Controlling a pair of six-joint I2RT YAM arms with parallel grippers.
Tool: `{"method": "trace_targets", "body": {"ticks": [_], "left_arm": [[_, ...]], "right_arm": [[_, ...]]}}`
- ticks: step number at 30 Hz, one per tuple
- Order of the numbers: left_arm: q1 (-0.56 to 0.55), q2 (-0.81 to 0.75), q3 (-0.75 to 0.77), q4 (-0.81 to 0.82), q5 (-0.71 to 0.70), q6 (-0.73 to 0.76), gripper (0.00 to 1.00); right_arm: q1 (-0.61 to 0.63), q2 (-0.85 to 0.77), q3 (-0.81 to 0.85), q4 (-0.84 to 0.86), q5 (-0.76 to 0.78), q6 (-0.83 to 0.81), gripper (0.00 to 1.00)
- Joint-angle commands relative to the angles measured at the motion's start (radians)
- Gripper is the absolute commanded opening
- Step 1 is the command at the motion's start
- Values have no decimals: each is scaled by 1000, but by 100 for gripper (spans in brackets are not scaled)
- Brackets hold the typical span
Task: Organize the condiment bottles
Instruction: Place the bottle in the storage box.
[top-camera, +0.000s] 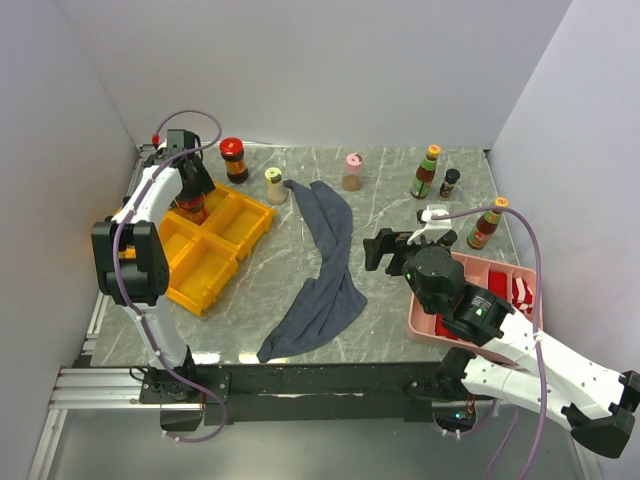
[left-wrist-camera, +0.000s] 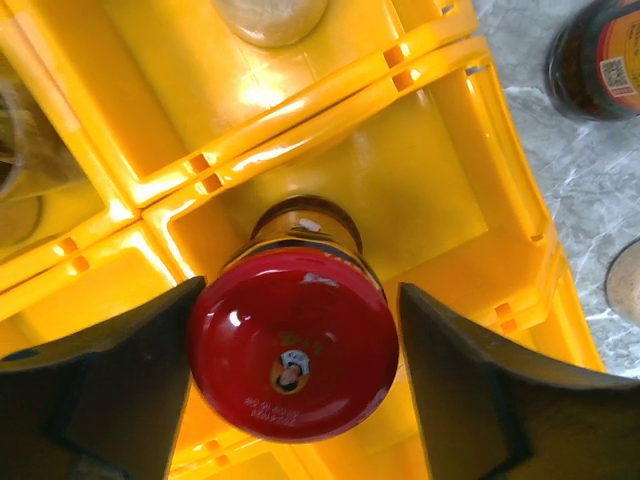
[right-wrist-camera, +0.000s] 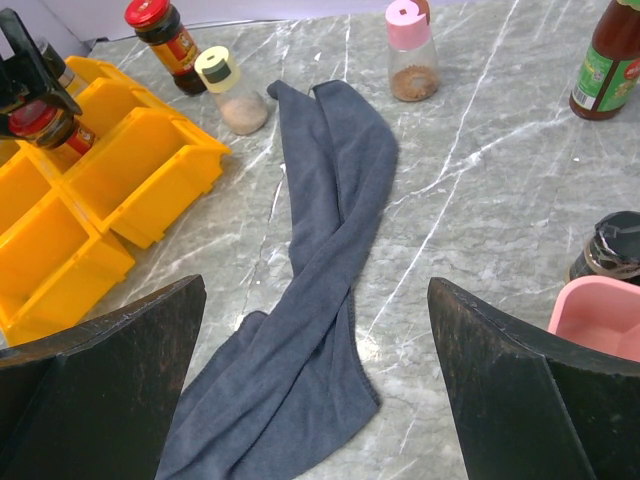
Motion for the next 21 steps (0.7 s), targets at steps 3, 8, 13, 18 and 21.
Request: {"method": "trace_targets", "body": {"ticks": [3, 8, 13, 18, 21], "left_arm": [[2, -110, 31, 12, -33, -11, 95], [2, -159, 72, 5, 1, 7, 99], [2, -185, 124, 52, 149, 82, 99], [-9, -118, 207, 84, 219, 154, 100], [-19, -54, 265, 112, 252, 194, 100]], "right_arm": [[-5, -16, -2, 30, 6, 5, 100], [-5, -13, 0, 30, 1, 5, 100], [-5, -5, 1, 35, -2, 3, 100], [-5, -4, -2, 42, 1, 2, 100], [-5, -7, -9, 53, 1, 2, 100]]}}
